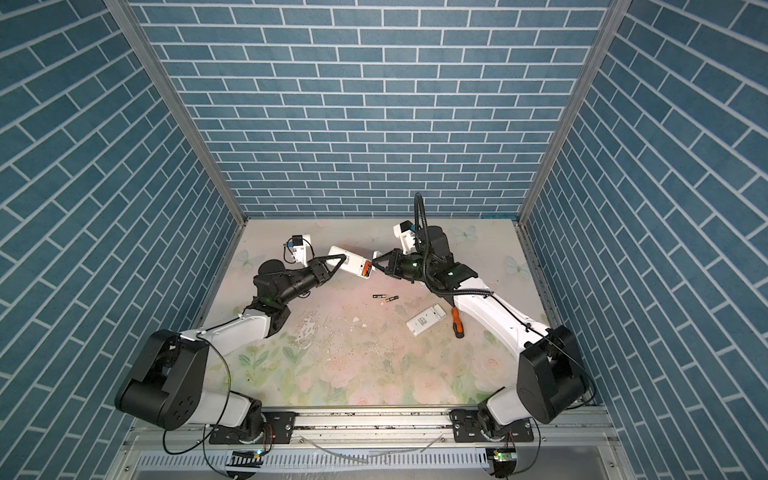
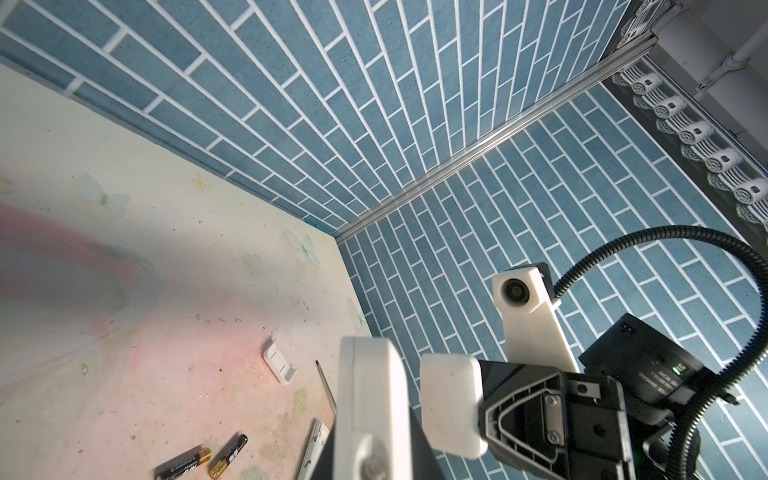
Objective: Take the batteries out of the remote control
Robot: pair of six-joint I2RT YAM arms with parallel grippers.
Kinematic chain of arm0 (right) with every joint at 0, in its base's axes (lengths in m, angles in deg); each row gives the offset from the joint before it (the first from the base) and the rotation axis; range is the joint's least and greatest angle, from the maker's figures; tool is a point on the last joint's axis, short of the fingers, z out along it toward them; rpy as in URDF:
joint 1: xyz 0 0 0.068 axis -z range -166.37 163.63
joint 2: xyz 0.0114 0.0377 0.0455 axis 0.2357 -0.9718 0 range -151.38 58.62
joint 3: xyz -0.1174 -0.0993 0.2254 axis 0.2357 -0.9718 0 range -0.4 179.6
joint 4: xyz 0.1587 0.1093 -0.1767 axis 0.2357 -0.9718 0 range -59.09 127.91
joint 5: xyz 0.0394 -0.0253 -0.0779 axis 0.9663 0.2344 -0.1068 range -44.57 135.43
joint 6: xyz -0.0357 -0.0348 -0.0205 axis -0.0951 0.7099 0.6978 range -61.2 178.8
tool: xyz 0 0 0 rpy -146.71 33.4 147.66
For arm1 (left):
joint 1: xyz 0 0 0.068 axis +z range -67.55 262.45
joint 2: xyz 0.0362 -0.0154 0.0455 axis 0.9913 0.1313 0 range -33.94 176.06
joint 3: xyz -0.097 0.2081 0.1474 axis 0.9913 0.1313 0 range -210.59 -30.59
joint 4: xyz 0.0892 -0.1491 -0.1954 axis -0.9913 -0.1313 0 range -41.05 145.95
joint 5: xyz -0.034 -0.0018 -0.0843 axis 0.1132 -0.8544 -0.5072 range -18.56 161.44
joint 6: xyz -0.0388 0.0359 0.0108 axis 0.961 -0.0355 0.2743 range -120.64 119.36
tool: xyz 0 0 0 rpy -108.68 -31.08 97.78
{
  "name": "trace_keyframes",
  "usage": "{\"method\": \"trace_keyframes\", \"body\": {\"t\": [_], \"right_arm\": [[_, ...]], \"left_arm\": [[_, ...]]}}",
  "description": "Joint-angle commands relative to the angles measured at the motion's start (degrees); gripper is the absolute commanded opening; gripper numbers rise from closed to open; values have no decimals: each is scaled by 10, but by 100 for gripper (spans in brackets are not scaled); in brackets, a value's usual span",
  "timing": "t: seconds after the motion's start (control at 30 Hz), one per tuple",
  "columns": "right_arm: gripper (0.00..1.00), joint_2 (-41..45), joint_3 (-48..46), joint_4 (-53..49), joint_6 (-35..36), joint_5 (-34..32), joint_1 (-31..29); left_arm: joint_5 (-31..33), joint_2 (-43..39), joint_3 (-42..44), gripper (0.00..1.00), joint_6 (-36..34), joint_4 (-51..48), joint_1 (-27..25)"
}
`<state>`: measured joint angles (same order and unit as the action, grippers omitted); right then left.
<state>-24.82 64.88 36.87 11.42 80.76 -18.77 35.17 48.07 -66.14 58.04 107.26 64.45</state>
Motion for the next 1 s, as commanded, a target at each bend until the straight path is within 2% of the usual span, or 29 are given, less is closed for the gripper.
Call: {"method": "trace_keyframes", "body": {"t": [0.0, 0.37, 0.67, 0.97], "right_arm": [[1, 9, 34, -57, 48, -20, 25], [0, -56, 8, -86, 104, -33, 130], [0, -122, 1, -149, 144, -145, 169], [0, -198, 27, -173, 139, -199, 198]], "left_arm": [[-7, -11, 16, 0, -3, 18, 4], [0, -41, 79, 0, -4, 12, 4], [22, -94, 124, 0, -29, -40, 4], [53, -177, 158, 0, -77, -160, 1]]}}
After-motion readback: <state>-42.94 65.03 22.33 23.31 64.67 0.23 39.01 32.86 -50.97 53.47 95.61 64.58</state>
